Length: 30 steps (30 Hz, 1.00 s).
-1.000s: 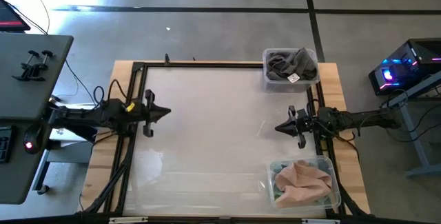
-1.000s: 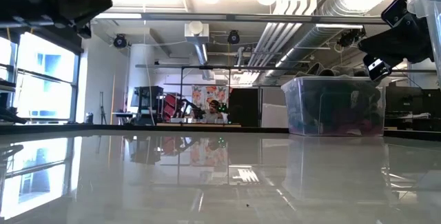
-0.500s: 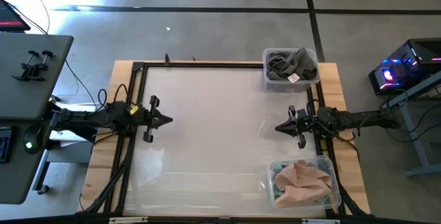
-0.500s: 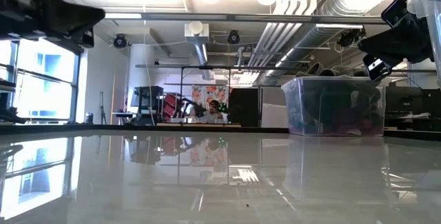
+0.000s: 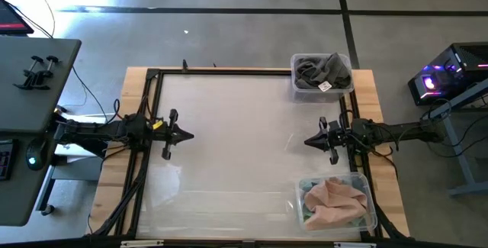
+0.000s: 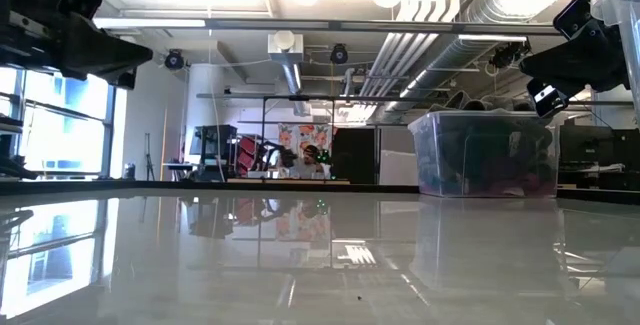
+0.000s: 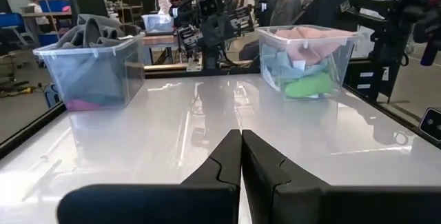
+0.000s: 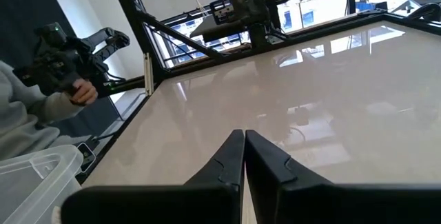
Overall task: Sort towels by color in basket
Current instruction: Return to Home Position
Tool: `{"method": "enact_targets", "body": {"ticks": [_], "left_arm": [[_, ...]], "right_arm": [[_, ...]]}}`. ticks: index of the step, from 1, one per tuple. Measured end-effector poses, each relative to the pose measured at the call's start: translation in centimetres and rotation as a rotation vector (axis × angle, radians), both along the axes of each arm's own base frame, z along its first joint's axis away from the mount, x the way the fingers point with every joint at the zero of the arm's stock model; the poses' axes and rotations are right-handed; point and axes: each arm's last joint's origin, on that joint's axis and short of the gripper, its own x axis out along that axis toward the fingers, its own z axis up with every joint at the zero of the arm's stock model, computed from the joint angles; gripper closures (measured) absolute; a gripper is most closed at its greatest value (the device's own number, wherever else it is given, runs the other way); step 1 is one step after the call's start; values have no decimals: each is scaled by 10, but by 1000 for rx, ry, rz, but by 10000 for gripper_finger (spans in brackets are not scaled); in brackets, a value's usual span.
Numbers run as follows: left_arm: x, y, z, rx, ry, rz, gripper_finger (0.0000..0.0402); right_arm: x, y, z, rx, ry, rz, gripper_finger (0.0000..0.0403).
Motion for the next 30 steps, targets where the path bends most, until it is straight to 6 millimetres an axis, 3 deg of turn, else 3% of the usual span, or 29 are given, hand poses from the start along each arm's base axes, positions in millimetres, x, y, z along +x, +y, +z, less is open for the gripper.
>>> {"method": "enact_targets", "body": {"ticks": [7, 17, 26, 30], "left_arm": [[0, 0, 0, 0, 0, 1, 402], [0, 0, 0, 0, 0, 3, 402], [0, 0, 0, -1, 0, 3, 402], [0, 0, 0, -1, 0, 3, 402]], "right_arm": [[0, 0, 0, -15, -1, 2, 393], [0, 0, 0, -284, -40, 27, 393], [-5, 0, 12, -201, -170, 24, 393], [-8, -3, 16, -199, -206, -76, 393]]}}
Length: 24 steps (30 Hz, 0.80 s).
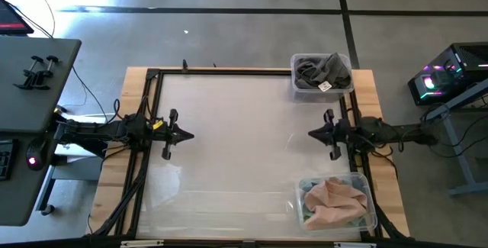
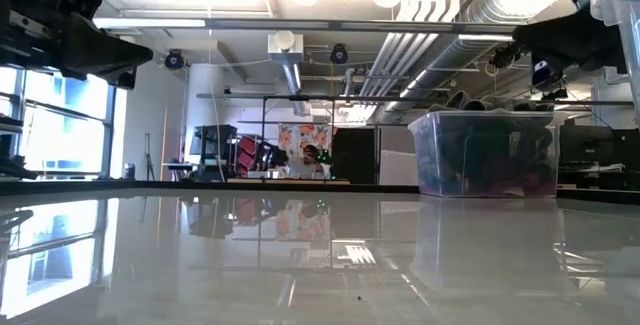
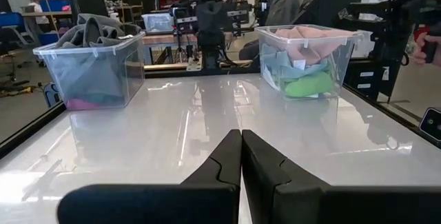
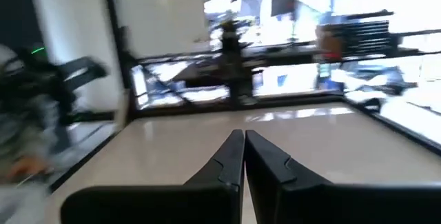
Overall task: Sort towels by color in basket
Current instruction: Return to Home Position
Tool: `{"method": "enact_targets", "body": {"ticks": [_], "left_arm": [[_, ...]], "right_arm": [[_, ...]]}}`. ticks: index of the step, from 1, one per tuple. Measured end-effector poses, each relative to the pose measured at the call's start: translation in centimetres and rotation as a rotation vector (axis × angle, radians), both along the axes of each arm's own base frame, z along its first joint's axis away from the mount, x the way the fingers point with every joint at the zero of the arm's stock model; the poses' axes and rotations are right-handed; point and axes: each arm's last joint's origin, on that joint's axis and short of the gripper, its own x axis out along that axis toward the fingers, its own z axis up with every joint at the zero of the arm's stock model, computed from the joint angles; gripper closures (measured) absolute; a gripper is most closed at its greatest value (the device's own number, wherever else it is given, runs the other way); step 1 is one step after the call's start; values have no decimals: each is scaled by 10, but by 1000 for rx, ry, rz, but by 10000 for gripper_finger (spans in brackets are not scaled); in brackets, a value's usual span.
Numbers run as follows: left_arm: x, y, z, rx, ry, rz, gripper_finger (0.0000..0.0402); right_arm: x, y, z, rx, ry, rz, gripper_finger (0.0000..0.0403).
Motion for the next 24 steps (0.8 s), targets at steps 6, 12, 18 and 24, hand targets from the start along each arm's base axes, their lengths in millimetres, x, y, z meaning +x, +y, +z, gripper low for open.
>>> {"method": "enact_targets", "body": {"ticks": [6, 12, 18, 24], "left_arm": [[0, 0, 0, 0, 0, 5, 402], [0, 0, 0, 0, 0, 7, 402], [0, 0, 0, 0, 0, 8, 402], [0, 0, 0, 0, 0, 8, 402]], "right_arm": [[0, -4, 2, 34, -20, -67, 393], [1, -3, -5, -16, 56, -62, 393], [1, -3, -6, -22, 65, -58, 393], [1, -3, -6, -29, 65, -57, 393]]}}
